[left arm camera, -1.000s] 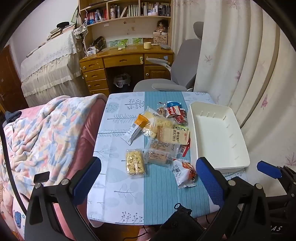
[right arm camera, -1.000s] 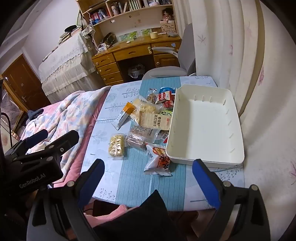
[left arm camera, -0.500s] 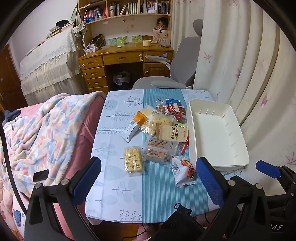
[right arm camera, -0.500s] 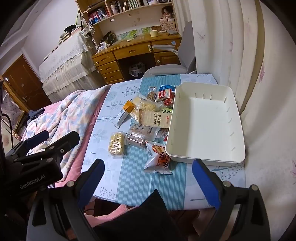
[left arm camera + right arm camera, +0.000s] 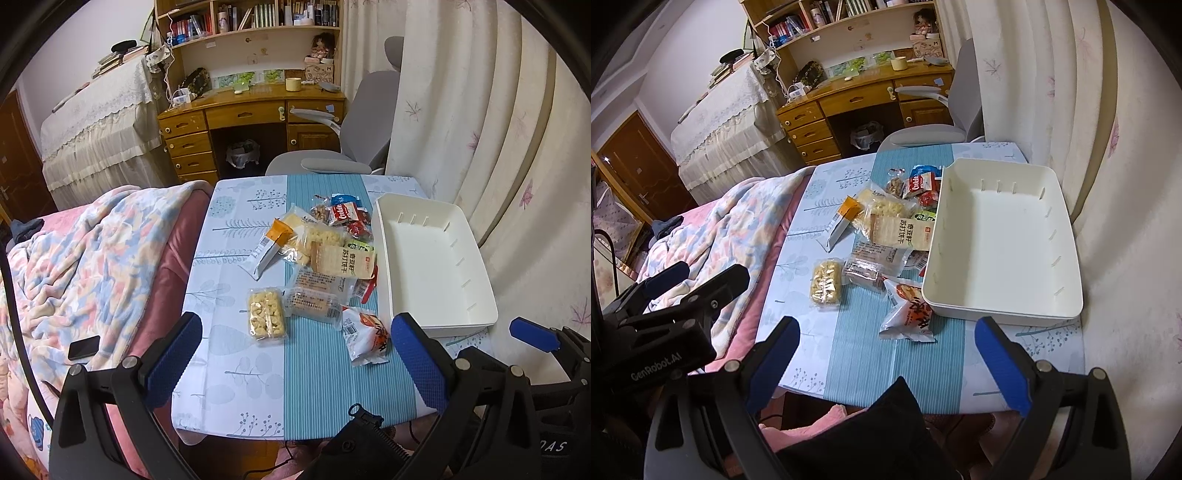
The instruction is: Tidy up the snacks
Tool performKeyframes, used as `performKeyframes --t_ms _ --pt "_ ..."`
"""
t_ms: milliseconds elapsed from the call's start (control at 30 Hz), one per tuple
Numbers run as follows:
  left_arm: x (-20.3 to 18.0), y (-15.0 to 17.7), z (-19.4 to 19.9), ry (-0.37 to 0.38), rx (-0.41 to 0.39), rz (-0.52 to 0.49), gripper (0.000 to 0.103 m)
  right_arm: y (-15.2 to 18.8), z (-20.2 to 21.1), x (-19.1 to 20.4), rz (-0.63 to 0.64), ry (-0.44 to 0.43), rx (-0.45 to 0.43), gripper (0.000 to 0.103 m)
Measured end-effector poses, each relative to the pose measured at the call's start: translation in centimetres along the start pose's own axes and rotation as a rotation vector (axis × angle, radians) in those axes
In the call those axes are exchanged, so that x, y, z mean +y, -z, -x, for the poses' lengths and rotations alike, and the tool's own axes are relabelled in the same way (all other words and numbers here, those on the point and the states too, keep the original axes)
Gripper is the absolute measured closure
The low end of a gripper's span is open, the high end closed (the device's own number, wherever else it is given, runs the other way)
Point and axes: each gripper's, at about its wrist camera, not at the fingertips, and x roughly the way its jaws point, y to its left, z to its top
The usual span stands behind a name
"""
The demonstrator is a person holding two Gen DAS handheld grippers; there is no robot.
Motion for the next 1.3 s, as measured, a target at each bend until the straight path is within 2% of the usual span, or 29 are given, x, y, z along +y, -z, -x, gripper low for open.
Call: performKeyframes --t_ms 333,567,900,1100,1300 --pt "-0.1 1.8 1.1 -0.014 0.011 0.022 0.001 0.5 0.4 -0.6 0.01 -0.014 0.011 0.006" --pt "-0.7 1.9 1.3 -0.039 0.039 0.051 0.001 0.9 0.7 -1.1 0.014 -0.041 0.021 0.006" --pt "-1.2 2.8 1.7 -0.131 0.082 0.062 0.001 0.6 -1.2 -2.9 0.028 -0.135 0.075 0.006" --pt "-1.2 2.8 0.9 -0.15 0.119 0.059 0.001 0.0 -2.6 -4.0 -0.028 -0.166 0.106 0.006" --pt "0.1 2.4 -0.6 -0.128 0.152 0.079 0.001 -0.3 -4.7 -4.6 -0.099 -0.17 0.158 0.007"
